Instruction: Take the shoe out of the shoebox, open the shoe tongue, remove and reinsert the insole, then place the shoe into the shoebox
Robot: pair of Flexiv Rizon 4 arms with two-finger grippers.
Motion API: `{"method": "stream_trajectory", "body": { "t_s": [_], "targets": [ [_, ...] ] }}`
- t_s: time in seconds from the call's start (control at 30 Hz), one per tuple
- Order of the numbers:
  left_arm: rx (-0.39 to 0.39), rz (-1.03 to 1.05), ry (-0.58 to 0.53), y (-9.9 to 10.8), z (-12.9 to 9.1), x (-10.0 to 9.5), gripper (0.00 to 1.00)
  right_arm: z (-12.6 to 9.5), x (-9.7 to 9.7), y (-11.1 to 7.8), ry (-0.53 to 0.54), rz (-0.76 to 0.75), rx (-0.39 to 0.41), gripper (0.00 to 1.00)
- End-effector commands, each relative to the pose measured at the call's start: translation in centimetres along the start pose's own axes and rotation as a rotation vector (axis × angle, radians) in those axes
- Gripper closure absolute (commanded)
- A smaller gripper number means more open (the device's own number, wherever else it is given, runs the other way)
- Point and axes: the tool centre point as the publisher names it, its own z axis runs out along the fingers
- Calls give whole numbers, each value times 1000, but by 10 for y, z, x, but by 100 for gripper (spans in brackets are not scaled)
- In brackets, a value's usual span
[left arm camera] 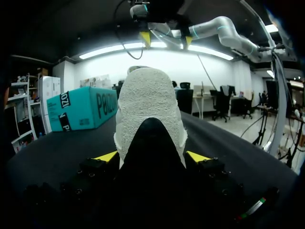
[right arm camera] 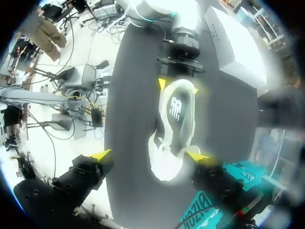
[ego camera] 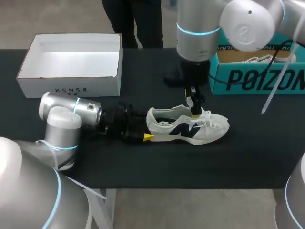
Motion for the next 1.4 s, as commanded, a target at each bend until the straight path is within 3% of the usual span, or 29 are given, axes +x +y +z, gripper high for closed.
{"method": "stream_trajectory", "body": {
  "t_s": [0.03, 0.37, 0.53, 0.67, 1.03, 1.4],
  "targets": [
    [-1, 0, 0, 2, 2, 1, 100, 6, -5, 6, 53, -55, 23, 100],
    [-1, 0, 0, 2, 2, 1, 100, 26, -22, 40, 109, -56, -6, 100],
    [-1, 0, 0, 2, 2, 1, 100, 43, -32, 53, 83, -69, -39, 100],
    [-1, 0, 0, 2, 2, 1, 100, 55, -37, 51, 51, -48, -40, 100],
    [-1, 0, 0, 2, 2, 1, 100, 76, -49, 24, -5, 3, -30, 100],
    [-1, 0, 0, 2, 2, 1, 100, 96, -73, 28, -10, 14, 39, 100]
  ]
}}
